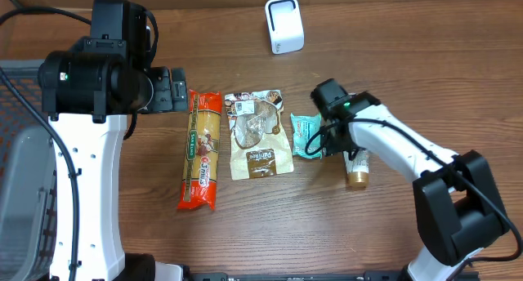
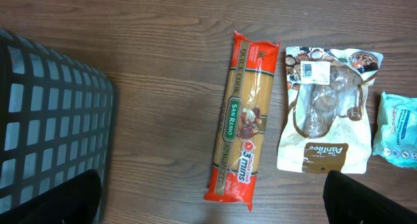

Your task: Scan the item barcode

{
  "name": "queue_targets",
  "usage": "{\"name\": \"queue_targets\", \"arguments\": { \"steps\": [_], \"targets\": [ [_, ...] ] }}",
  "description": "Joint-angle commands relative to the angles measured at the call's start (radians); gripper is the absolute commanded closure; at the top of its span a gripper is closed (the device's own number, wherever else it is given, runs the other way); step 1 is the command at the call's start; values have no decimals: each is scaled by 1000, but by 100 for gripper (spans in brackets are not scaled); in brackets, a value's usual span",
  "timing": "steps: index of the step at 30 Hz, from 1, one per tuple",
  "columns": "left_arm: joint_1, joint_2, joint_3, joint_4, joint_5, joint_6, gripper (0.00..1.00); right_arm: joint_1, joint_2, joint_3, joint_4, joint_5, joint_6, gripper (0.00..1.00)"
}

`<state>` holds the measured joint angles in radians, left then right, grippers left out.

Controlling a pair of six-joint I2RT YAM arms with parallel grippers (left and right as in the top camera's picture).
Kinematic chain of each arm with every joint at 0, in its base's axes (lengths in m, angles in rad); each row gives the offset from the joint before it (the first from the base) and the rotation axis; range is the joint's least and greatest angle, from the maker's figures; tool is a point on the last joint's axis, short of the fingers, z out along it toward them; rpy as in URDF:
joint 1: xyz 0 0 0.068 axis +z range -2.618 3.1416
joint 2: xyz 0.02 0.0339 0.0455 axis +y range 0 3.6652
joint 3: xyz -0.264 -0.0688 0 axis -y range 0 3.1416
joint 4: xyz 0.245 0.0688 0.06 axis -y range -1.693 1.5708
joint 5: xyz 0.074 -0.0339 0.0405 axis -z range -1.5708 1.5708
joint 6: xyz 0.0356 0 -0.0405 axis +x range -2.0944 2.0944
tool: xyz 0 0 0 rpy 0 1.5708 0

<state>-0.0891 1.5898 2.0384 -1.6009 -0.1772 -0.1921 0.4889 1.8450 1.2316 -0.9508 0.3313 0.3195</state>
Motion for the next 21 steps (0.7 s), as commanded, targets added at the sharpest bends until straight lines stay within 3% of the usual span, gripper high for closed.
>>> {"name": "queue_targets", "arguments": {
  "steps": [1, 21],
  "targets": [
    [5, -4, -3, 2, -13, -18, 0, 28, 1, -33, 21, 98, 56, 23],
    [5, -4, -3, 2, -13, -18, 0, 34, 14, -55, 45, 95, 101, 25]
  ]
}}
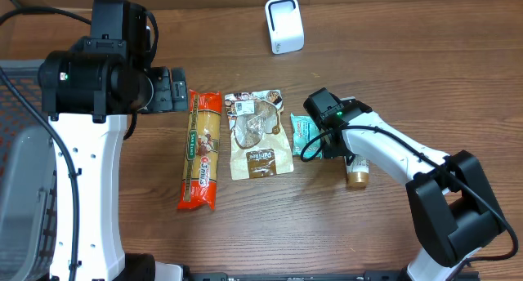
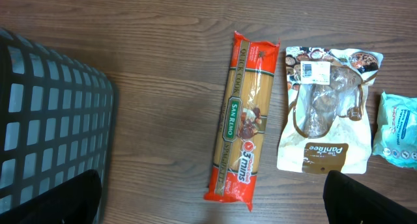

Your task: Scan the item barcode

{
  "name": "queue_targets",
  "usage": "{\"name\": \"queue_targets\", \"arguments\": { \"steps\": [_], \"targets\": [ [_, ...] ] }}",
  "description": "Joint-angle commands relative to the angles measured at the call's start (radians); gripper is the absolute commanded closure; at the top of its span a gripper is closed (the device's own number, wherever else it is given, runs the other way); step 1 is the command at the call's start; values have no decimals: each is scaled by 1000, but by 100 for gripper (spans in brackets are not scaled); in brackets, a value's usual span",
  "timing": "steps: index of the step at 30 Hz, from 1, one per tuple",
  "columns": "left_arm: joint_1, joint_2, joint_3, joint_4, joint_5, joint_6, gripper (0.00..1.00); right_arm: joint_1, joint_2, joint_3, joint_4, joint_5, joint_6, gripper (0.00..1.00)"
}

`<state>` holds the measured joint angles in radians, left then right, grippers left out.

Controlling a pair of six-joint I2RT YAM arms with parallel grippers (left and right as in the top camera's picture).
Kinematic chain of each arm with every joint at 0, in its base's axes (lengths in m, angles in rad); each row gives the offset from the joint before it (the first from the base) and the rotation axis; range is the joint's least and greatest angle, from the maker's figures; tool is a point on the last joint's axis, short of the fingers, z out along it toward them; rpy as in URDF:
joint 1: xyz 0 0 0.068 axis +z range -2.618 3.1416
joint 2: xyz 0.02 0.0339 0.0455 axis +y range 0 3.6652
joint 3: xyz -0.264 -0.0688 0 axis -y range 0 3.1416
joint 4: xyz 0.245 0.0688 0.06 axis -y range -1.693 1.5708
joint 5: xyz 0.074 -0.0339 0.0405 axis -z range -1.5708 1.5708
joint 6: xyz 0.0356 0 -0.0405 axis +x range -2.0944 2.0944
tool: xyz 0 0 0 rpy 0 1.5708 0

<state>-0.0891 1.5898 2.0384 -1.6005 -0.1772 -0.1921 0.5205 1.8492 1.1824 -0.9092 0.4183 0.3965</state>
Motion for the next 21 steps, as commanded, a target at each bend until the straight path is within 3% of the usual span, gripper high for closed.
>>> {"name": "queue_targets", "arguments": {
  "steps": [1, 10, 21],
  "targets": [
    [5, -4, -3, 1, -13, -18, 0, 2, 10, -5, 4, 8, 24, 25],
    [5, -4, -3, 2, -13, -18, 0, 2, 10, -22, 27, -5, 53, 26],
    [5, -4, -3, 2, -13, -18, 0, 2, 10, -144, 137, -26, 53, 53]
  ]
}}
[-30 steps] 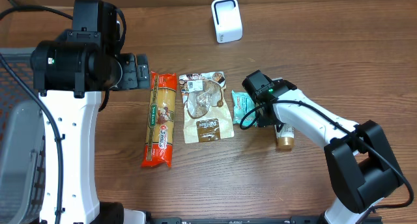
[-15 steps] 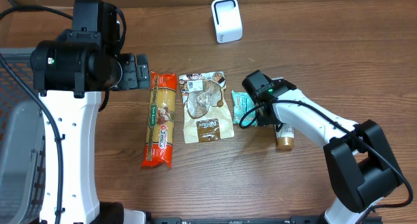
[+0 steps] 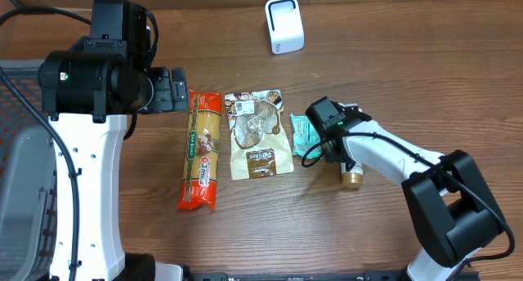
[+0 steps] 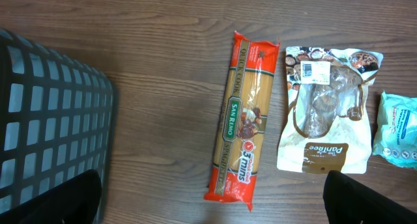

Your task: Scan the item barcode

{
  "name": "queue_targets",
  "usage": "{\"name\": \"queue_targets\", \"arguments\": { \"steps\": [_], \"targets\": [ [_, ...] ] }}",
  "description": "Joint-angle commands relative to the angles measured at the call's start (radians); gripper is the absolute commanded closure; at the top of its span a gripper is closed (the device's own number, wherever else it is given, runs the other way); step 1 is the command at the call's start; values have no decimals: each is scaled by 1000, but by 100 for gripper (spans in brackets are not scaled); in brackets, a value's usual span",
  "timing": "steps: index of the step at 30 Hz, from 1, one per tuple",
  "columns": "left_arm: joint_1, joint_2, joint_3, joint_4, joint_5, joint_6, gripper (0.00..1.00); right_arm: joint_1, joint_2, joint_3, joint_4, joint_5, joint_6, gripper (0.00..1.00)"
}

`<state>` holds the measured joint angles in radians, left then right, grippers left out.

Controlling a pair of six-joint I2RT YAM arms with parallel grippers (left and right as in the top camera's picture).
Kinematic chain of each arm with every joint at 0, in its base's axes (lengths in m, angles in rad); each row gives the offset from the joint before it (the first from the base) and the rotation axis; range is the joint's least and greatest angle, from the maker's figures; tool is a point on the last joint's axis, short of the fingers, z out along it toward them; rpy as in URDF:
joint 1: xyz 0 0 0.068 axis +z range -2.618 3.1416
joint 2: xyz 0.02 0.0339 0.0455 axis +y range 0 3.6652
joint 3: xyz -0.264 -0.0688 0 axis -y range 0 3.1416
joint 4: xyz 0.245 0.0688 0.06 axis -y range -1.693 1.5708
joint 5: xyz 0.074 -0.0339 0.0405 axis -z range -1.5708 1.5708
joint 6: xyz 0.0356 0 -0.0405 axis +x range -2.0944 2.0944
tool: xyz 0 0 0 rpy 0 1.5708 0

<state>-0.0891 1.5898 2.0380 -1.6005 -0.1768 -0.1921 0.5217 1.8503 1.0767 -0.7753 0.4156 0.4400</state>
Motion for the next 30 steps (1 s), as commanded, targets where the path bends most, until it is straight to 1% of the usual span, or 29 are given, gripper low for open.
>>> {"name": "queue_targets", "arguments": {
  "steps": [1, 2, 6, 9, 13, 15, 16, 17, 18, 19, 21, 22, 23, 27, 28, 30],
  "targets": [
    [5, -4, -2, 1, -13, -18, 0, 1, 9, -39, 5, -23, 10, 58],
    [5, -4, -2, 1, -13, -18, 0, 1, 9, -39, 8, -23, 10, 62],
    [5, -4, -2, 1, -13, -18, 0, 1, 9, -36, 10, -23, 10, 69],
    [5, -4, -2, 1, -13, -18, 0, 1, 9, -24, -3, -24, 9, 70],
    [5, -4, -2, 2, -13, -18, 0, 1, 8, 30, -78, -19, 8, 72],
    [5, -4, -2, 1, -13, -18, 0, 1, 8, 68, -123, -19, 0, 71],
    [5, -4, -2, 1, -13, -18, 0, 1, 8, 84, -142, -20, -3, 69],
    [5, -4, -2, 1, -13, -18, 0, 1, 8, 109, -174, -24, -3, 64],
    [5, -4, -2, 2, -13, -18, 0, 1, 8, 132, -199, -30, -2, 57],
    [5, -4, -2, 1, -13, -18, 0, 1, 8, 152, -220, -39, -2, 46],
    [5, -4, -2, 1, -13, -18, 0, 1, 8, 198, -267, -64, -3, 33],
    [5, -4, -2, 1, -13, -18, 0, 0, 8, 220, -290, -79, -7, 30],
    [5, -4, -2, 1, -13, -18, 0, -1, 8, 241, -310, -101, -24, 29],
    [5, -4, -2, 1, -13, -18, 0, -24, 3, 317, -374, -212, -51, 34],
    [5, -4, -2, 1, -13, -18, 0, -35, -1, 330, -390, -241, -53, 38],
    [5, -4, -2, 1, -13, -18, 0, -56, -5, 336, -410, -288, -72, 57]
  ]
}}
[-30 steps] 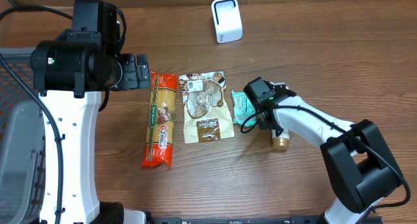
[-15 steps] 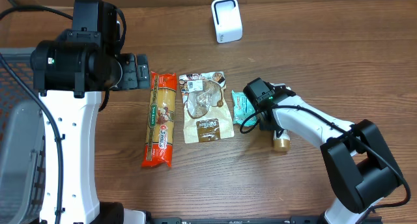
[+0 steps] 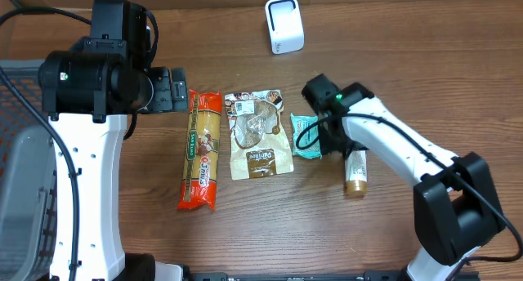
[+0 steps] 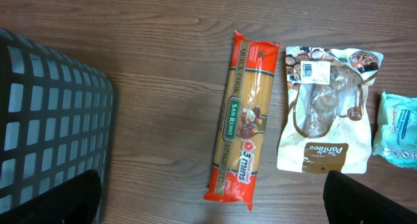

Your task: Scan the item barcode

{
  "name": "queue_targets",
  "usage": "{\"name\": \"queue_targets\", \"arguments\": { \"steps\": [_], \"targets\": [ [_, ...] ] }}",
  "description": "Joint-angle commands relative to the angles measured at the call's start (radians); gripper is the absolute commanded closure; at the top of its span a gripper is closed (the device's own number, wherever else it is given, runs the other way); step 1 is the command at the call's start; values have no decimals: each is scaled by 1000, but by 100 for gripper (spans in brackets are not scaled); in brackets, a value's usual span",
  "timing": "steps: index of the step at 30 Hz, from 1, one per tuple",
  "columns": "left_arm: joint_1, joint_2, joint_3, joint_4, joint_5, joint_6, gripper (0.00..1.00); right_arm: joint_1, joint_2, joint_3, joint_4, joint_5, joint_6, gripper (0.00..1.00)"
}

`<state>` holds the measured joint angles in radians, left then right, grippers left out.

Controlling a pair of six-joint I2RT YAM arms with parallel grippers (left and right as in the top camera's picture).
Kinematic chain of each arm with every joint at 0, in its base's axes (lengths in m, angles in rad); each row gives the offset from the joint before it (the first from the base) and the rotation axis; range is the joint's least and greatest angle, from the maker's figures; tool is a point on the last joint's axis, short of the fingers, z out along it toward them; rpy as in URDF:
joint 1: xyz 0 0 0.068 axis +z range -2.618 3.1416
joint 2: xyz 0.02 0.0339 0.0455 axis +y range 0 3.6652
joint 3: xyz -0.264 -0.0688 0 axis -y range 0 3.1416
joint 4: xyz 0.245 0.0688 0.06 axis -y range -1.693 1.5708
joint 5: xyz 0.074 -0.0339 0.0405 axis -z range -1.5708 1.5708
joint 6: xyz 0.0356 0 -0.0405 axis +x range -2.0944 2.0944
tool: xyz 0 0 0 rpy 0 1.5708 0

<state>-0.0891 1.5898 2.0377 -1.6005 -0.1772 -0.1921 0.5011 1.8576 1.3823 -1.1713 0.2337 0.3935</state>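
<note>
Four items lie in a row on the wooden table: a red spaghetti pack [image 3: 202, 150] [image 4: 244, 146], a brown and white snack pouch [image 3: 257, 134] [image 4: 326, 110], a small teal packet [image 3: 306, 136] [image 4: 397, 129] and a tube with a brown cap [image 3: 355, 173]. A white scanner [image 3: 284, 25] stands at the back. My right gripper [image 3: 328, 140] reaches down between the teal packet and the tube; its jaws are hidden under the wrist. My left gripper [image 4: 218, 198] [image 3: 173, 89] hangs open high above the table, left of the spaghetti.
A dark mesh basket [image 4: 45, 120] [image 3: 16, 150] stands at the left edge of the table. Bare wood lies between the basket and the spaghetti pack and in front of the items.
My right wrist has moved back toward the far side of the table, showing more of the teal packet and the tube. The tube lies slightly nearer the front. The left arm is unchanged.
My right gripper stood at the gap between the teal packet and the tube. Then it sat lower and farther left, over the packet's right edge, with the tube nudged a little. Now the wrist is back up. The left arm stayed still, open, throughout.
</note>
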Motion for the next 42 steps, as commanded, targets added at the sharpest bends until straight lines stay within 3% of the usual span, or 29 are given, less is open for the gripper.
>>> {"name": "queue_targets", "arguments": {
  "steps": [1, 4, 5, 13, 22, 37, 39, 42],
  "targets": [
    [5, -4, -2, 1, -13, -18, 0, -48, -13, 30, -22, -147, -56, 69],
    [5, -4, -2, 1, -13, -18, 0, -96, -14, 30, -39, -274, -118, 96],
    [5, -4, -2, 1, -13, -18, 0, -131, -16, 30, -38, -307, -119, 96],
    [5, -4, -2, 2, -13, -18, 0, -242, -16, 24, -9, -370, -167, 96],
    [5, -4, -2, 1, -13, -18, 0, -243, -15, -55, 54, -388, -174, 96],
    [5, -4, -2, 1, -13, -18, 0, -233, -15, -308, 310, -394, -132, 96],
    [5, -4, -2, 1, -13, -18, 0, -233, -18, -300, 309, -397, -133, 92],
    [5, -4, -2, 1, -13, -18, 0, -242, -25, -241, 277, -431, -146, 72]
  ]
}}
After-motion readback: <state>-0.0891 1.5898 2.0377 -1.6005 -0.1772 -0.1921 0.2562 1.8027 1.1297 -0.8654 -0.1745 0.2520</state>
